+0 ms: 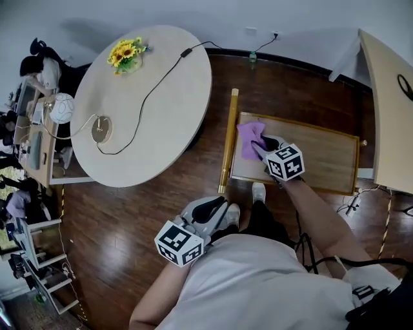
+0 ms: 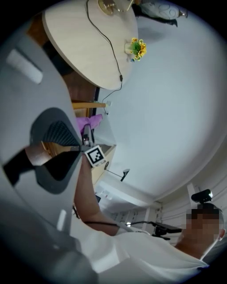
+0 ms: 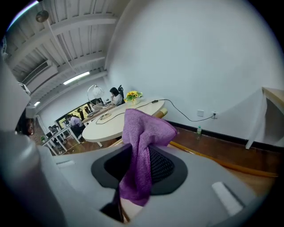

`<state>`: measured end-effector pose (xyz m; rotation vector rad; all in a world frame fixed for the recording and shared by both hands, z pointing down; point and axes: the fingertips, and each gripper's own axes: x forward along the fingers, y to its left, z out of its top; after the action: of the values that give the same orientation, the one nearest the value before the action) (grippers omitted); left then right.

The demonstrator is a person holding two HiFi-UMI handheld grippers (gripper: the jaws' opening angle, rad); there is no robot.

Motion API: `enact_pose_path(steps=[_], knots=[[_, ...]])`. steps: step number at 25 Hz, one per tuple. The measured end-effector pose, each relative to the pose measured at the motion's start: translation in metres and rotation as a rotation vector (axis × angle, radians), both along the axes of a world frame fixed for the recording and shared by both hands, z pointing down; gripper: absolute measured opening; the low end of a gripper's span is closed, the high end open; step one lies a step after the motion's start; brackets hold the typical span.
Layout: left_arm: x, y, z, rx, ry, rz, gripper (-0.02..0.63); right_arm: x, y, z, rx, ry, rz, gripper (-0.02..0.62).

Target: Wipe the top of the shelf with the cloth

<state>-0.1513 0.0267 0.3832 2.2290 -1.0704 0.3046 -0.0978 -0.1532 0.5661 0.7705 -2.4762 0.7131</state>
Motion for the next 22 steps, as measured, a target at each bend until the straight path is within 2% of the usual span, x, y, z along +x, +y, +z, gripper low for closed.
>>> enact_pose_path(steps=[6,9,12,18,22], knots=[[-0.004,-0.023,0.015,-0.038,-0.022,-0.067,0.052,-0.024,-0.058,0.062,-0.032,0.085,-0.064,0.112],[-0.005,-0.033,0.016,-0.066,-0.025,-0.102,0.051,-0.024,-0.078,0.082,-0.047,0.118,-0.071,0.112],[0.002,-0.036,0.018,-0.093,-0.013,-0.098,0.052,-0.013,-0.088,0.103,-0.074,0.145,-0.058,0.112],[0.014,-0.056,0.023,-0.102,0.004,-0.071,0.051,0.048,-0.099,0.128,-0.109,0.196,0.017,0.112],[0.033,-0.065,0.03,-0.11,0.018,-0.002,0.052,0.108,-0.098,0.133,-0.118,0.237,0.09,0.112]])
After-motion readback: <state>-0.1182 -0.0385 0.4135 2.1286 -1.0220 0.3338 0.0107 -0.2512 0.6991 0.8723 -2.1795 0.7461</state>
